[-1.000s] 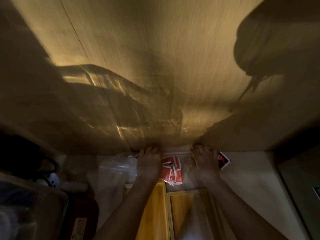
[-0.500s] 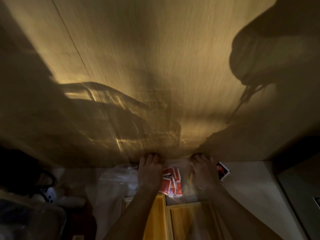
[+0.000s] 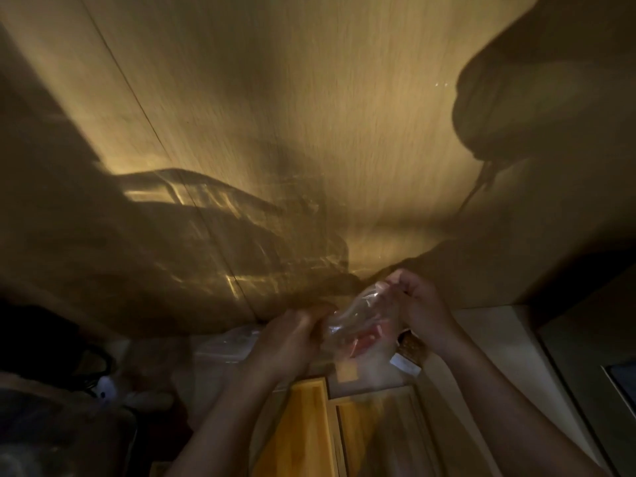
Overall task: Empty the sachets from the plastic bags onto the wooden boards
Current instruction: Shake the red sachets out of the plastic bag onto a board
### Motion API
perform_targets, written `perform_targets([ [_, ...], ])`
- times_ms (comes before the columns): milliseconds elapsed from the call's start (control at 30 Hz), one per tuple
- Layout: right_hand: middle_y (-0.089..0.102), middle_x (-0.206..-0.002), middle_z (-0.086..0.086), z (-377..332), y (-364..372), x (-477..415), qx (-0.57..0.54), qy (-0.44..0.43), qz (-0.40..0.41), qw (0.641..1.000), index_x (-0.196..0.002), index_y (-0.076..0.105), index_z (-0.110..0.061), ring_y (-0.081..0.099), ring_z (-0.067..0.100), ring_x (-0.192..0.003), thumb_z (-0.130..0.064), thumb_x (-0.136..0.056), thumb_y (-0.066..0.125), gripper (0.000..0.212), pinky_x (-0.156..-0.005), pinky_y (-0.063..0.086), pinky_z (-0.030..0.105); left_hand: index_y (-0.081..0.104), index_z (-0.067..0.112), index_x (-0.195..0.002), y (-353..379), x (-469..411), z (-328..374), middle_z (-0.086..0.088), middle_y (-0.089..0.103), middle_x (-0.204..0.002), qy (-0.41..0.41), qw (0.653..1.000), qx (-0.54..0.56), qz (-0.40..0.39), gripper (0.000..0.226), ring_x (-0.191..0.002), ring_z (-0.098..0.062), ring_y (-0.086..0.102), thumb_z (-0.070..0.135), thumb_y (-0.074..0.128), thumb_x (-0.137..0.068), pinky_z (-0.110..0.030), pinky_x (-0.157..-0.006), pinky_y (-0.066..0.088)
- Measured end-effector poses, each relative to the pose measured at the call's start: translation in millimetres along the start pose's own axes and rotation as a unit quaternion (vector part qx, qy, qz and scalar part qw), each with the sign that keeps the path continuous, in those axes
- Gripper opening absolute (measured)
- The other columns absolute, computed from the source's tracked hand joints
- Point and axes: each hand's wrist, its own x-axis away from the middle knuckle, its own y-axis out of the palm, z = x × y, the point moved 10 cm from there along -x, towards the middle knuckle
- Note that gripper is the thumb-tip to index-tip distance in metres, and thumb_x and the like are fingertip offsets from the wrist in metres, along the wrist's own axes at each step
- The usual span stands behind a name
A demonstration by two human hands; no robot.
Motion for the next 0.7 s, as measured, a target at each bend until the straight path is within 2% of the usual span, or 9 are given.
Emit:
perform_targets([
  [100, 0.059, -0.052, -0.008, -21.8, 6.8, 8.4, 0.006, -0.014, -0.018, 1.000, -0.058, 0.063, -0.023, 0.053, 0.004, -0.051, -0.024, -0.076, 0.065, 0.019, -0.048, 0.043, 0.017, 0.065, 0.023, -0.097, 2.7, 14.9, 20.4, 0.000, 0.071, -0.089, 0.022, 0.997, 0.071, -0.018, 0.013, -0.076, -0.004, 0.060, 0.023, 0.053, -0.091, -0.027, -0.072, 0.050],
  [133, 0.058, -0.049, -0.009, -28.9, 9.4, 11.0, 0.009, -0.021, -0.027, 0.999, -0.058, 0.062, -0.020, 0.051, 0.002, -0.049, -0.021, -0.078, 0.064, 0.020, -0.046, 0.041, 0.014, 0.064, 0.022, -0.096, 4.3, 19.4, 28.1, -0.001, 0.070, -0.087, 0.025, 0.996, 0.080, -0.019, 0.012, -0.074, -0.002, 0.058, 0.024, 0.053, -0.091, -0.019, -0.068, 0.046],
  [200, 0.055, -0.045, -0.009, -39.5, 14.1, 16.0, 0.000, -0.023, -0.050, 0.999, -0.059, 0.059, -0.016, 0.047, 0.001, -0.044, -0.011, -0.082, 0.062, 0.024, -0.043, 0.039, 0.012, 0.061, 0.021, -0.089, 11.3, 27.0, 38.7, 0.000, 0.067, -0.077, 0.006, 0.988, 0.151, -0.032, 0.008, -0.066, -0.003, 0.057, 0.022, 0.054, -0.092, -0.016, -0.059, 0.043],
  [267, 0.051, -0.046, -0.007, -46.4, 23.7, 25.5, -0.009, -0.009, -0.104, 0.994, -0.058, 0.055, -0.012, 0.044, 0.004, -0.043, -0.010, -0.082, 0.063, 0.025, -0.042, 0.037, 0.014, 0.058, 0.020, -0.082, 22.0, 36.5, 45.9, 0.007, 0.060, -0.062, -0.030, 0.956, 0.286, -0.052, 0.012, -0.055, -0.003, 0.055, 0.018, 0.053, -0.092, -0.016, -0.050, 0.044],
  [333, 0.049, -0.048, -0.005, -47.8, 37.2, 41.1, -0.008, 0.024, -0.171, 0.985, -0.056, 0.053, -0.014, 0.042, 0.005, -0.043, -0.013, -0.077, 0.067, 0.025, -0.043, 0.035, 0.016, 0.058, 0.014, -0.085, 31.8, 47.3, 51.6, 0.007, 0.062, -0.060, -0.057, 0.912, 0.401, -0.066, 0.012, -0.052, -0.002, 0.058, 0.014, 0.050, -0.093, -0.017, -0.048, 0.046],
  [433, 0.052, -0.049, -0.007, -38.1, 49.3, 66.8, 0.003, 0.071, -0.221, 0.973, -0.060, 0.054, -0.017, 0.045, 0.003, -0.044, -0.012, -0.080, 0.063, 0.023, -0.044, 0.038, 0.014, 0.062, 0.007, -0.087, 46.5, 64.7, 50.6, -0.001, 0.064, -0.066, -0.098, 0.880, 0.458, -0.078, 0.011, -0.056, -0.009, 0.062, 0.011, 0.052, -0.092, -0.025, -0.052, 0.052],
  [533, 0.058, -0.056, -0.009, -27.6, 50.5, 87.9, 0.034, 0.064, -0.195, 0.978, -0.068, 0.059, -0.016, 0.052, 0.000, -0.053, -0.009, -0.082, 0.063, 0.016, -0.053, 0.042, 0.010, 0.063, 0.001, -0.090, 67.8, 85.4, 39.9, -0.009, 0.064, -0.070, -0.169, 0.844, 0.500, -0.093, 0.009, -0.057, -0.015, 0.061, 0.005, 0.056, -0.088, -0.030, -0.055, 0.054],
  [600, 0.061, -0.073, -0.010, -19.5, 44.4, 98.9, 0.085, 0.040, -0.134, 0.987, -0.081, 0.062, -0.017, 0.056, 0.001, -0.071, -0.013, -0.081, 0.066, 0.006, -0.065, 0.042, 0.008, 0.063, -0.001, -0.086, 80.7, 98.7, 35.1, -0.009, 0.068, -0.065, -0.206, 0.818, 0.529, -0.094, 0.007, -0.052, -0.014, 0.063, 0.000, 0.056, -0.087, -0.027, -0.048, 0.054],
  [700, 0.061, -0.088, -0.008, -7.1, 29.5, 119.6, 0.114, 0.019, -0.019, 0.993, -0.091, 0.060, -0.020, 0.057, 0.008, -0.088, -0.020, -0.080, 0.068, 0.014, -0.073, 0.042, 0.009, 0.062, -0.001, -0.083, 90.9, 114.4, 28.3, -0.006, 0.066, -0.054, -0.248, 0.781, 0.570, -0.061, 0.005, -0.047, -0.014, 0.063, 0.001, 0.058, -0.086, -0.030, -0.049, 0.058],
])
